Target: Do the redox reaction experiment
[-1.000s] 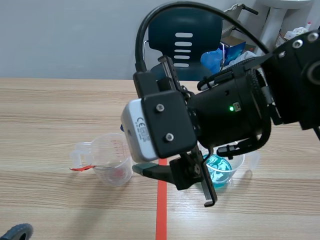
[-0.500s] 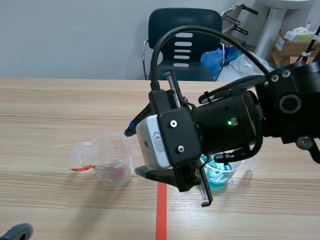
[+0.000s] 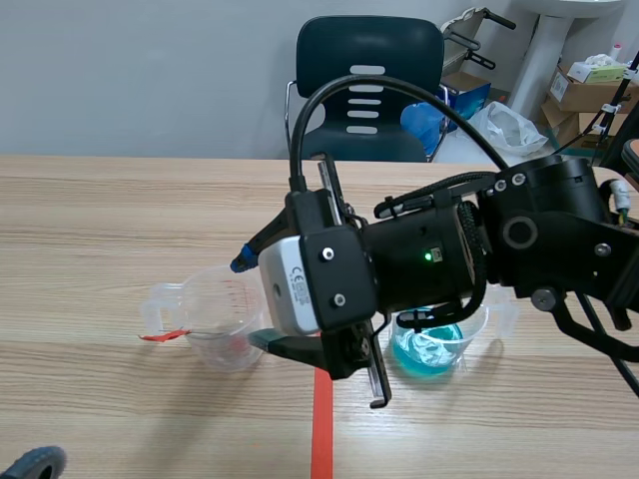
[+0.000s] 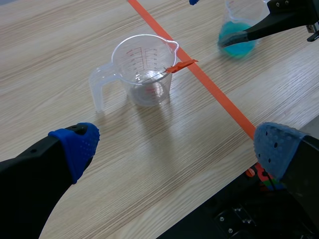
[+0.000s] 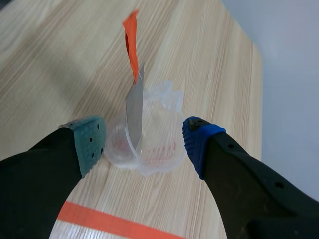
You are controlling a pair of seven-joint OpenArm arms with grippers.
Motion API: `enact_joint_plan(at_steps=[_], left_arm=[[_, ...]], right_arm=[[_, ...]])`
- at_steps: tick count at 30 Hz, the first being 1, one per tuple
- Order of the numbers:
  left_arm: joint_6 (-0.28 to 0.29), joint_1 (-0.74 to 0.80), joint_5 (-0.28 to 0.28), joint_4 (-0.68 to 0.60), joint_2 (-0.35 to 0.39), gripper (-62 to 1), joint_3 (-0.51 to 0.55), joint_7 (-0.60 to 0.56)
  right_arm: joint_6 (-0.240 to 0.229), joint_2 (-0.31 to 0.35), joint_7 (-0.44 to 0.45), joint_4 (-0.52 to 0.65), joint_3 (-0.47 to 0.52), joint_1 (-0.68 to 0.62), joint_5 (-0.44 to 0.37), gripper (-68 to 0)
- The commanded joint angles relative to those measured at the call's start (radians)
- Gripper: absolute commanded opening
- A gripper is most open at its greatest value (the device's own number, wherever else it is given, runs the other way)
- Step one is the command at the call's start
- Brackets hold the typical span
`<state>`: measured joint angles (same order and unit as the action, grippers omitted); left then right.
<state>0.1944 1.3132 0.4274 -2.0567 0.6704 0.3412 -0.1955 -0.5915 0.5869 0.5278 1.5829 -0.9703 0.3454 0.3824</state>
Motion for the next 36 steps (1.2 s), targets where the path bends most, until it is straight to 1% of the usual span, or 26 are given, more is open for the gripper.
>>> enact_joint_plan(at_steps=[1,9,14,19,26,31,36], left_arm=[[0.003,0.003,0.002,-0.009,-0.008,1.4,-0.003,-0.018],[0.003,0.003,0.002,-0.009,-0.008,1.4,-0.003,-0.018],[0.003,0.003,0.002,-0.009,-0.008,1.4,-0.003,-0.018],[0.003,0.003,0.002,-0.009,-0.008,1.4,-0.003,-0.018],[0.003,0.003,0.002,-0.009,-0.008,1.4,-0.003,-0.018],[0.003,0.003,0.002,-0.009,-0.008,1.4,-0.003,-0.017],[0.003,0.003,0.002,-0.009,-0.008,1.4,-0.003,-0.017]], right_arm=[[0.001,-0.006,0.026,0.019,0.007,0.014,0.002,-34.1],[0.002,-0.050,0.043,0.018,-0.010,0.014,0.060,-34.1],[0.010,-0.070,0.048,0.013,-0.031,0.014,0.061,-34.1],[0.043,-0.090,0.048,-0.019,-0.058,0.014,0.093,-34.1],[0.052,-0.136,0.050,-0.089,-0.065,0.014,0.108,-34.1],[0.072,-0.151,0.061,-0.094,-0.065,0.014,0.130,-34.1],[0.076,-0.172,0.063,-0.095,-0.065,0.014,0.142,-34.1]])
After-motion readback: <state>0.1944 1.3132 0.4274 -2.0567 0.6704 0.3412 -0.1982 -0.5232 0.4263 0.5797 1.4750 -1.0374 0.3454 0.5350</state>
